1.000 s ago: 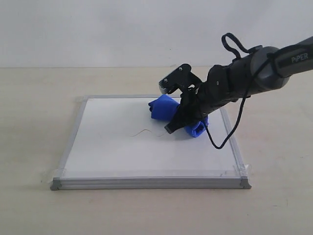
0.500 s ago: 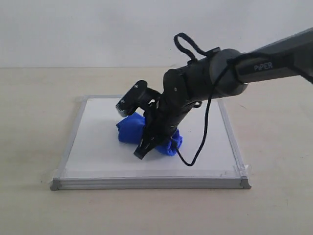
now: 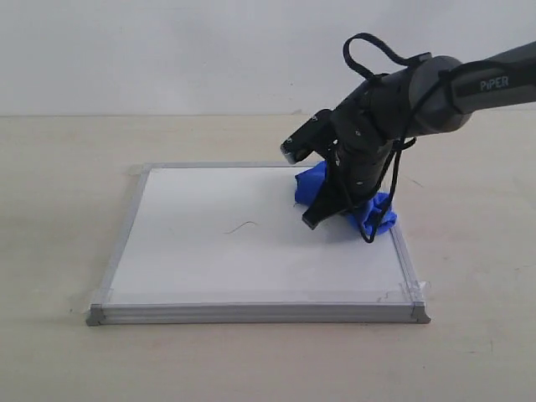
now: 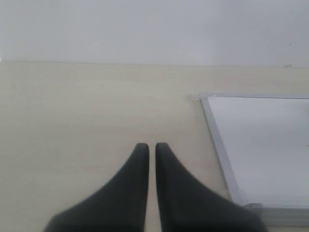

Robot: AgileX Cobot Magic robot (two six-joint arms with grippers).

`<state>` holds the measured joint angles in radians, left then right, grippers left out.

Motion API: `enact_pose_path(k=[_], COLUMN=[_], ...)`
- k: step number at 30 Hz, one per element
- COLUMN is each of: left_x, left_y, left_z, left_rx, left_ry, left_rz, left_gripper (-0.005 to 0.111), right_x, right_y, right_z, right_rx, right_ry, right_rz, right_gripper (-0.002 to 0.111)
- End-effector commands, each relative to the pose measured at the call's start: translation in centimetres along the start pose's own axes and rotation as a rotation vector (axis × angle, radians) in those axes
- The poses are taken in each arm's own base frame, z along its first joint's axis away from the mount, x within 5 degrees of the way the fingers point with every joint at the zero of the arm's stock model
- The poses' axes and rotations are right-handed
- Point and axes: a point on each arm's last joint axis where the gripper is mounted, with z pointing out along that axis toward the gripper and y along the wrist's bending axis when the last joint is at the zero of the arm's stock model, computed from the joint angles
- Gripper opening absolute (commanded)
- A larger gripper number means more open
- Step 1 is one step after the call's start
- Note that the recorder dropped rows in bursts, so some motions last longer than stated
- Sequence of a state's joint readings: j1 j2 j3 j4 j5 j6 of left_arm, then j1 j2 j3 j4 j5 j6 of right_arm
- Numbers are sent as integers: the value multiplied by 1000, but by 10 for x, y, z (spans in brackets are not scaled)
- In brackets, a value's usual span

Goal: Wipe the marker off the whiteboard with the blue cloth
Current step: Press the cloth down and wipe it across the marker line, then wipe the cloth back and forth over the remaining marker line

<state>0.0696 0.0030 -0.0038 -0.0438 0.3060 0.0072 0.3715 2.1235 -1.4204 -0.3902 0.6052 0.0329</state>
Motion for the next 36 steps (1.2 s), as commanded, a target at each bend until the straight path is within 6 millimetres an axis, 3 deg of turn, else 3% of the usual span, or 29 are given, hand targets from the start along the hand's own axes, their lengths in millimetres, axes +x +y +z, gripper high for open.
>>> enact_pose_path(k=[1,6,8,10,17,21,25,33,36], left_x=[0,0,0,0,0,0,0,0,0], left_y=[0,0,0,0,0,0,0,0,0], left_z=[0,0,0,0,0,0,0,0,0], left_rx=[-2,-2,-2,-2,-2,-2,-2,-2,-2], left_ry=[-7,-7,-7,-7,-7,-7,-7,-7,-7], left_rz=[-4,-4,-4,-4,-4,-4,-4,-4,-4], left_gripper=[5,5,5,5,5,5,5,5,5], right_x=[-7,-10,-10,-9,4,10,5,-21,-24], right_y=[29,65,70,64,0,-4,26,132,151], right_z=[-3,-8,-10,-8,19,33,38,5,-4], right_rx=[-124,-318,-363,-336,-79,-45,-108,-405,-433], right_ry=[-31,-43,-48,-53,-25,7,2,-116,-118], right_rz=[-28,-149,-184,-191,-12,11,-32,-219,-320], right_gripper=[0,0,0,0,0,0,0,0,0])
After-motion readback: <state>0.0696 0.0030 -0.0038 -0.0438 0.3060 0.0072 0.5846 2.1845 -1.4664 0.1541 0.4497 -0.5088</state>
